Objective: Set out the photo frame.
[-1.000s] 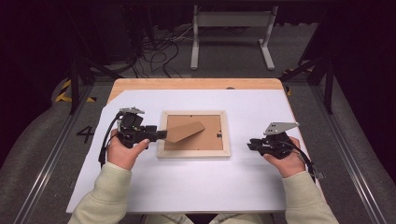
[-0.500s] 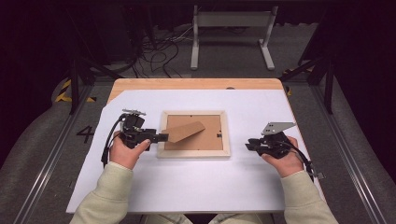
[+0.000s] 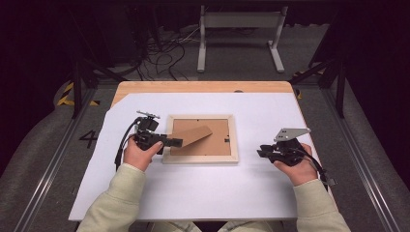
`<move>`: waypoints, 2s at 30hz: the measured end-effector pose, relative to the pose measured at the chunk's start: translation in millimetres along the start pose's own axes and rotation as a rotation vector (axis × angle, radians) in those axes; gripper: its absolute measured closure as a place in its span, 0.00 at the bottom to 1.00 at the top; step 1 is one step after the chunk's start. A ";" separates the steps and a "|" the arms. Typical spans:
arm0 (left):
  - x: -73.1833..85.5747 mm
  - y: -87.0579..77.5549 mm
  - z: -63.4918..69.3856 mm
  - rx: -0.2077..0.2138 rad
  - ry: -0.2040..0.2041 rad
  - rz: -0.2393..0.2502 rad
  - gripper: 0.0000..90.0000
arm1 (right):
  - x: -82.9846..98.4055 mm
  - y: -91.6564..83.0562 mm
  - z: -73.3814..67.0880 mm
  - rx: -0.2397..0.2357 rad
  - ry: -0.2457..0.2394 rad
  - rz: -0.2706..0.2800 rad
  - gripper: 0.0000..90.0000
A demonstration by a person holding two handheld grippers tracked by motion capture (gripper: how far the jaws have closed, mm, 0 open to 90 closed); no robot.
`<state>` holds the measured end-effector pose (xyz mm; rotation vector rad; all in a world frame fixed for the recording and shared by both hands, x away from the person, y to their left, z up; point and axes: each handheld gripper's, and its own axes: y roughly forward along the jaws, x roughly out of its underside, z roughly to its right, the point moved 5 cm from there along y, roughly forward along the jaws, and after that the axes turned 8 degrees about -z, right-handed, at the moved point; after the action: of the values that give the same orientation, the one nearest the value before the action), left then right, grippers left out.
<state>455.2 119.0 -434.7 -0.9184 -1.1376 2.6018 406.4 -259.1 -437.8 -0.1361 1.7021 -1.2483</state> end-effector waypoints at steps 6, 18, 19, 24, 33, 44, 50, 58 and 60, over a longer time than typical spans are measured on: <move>-3.7 4.8 -1.4 0.026 0.000 -0.001 0.36 | 3.1 -1.4 0.9 0.004 0.007 -0.002 0.81; -8.2 11.9 -5.1 0.096 -0.016 -0.034 0.47 | 8.3 -4.4 2.2 0.010 0.024 -0.002 0.80; -8.1 12.4 -5.1 0.098 -0.020 -0.040 0.48 | 8.4 -4.4 2.3 0.011 0.025 -0.002 0.80; -8.6 14.5 -5.6 0.120 -0.021 -0.051 0.53 | 9.1 -3.8 2.3 0.010 0.029 -0.004 0.79; -9.4 13.3 -1.1 0.196 -0.039 -0.050 0.67 | 9.8 -4.2 2.7 0.012 0.033 -0.003 0.79; -9.7 9.3 8.8 0.178 -0.010 -0.037 0.72 | 9.0 -4.4 3.9 0.015 0.032 0.002 0.78; -8.5 3.1 20.4 0.145 0.033 -0.021 0.74 | 6.1 -3.3 3.7 0.012 0.028 0.006 0.78; -1.9 -5.0 31.0 0.128 0.080 -0.021 0.77 | 2.7 -5.0 4.8 0.012 0.027 0.017 0.78; 0.5 -7.1 33.0 0.126 0.086 -0.022 0.78 | 1.5 -5.7 5.3 0.009 0.027 0.023 0.78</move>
<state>434.6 103.9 -412.6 -0.9738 -0.9456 2.5558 407.2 -266.2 -434.2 -0.0942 1.7163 -1.2458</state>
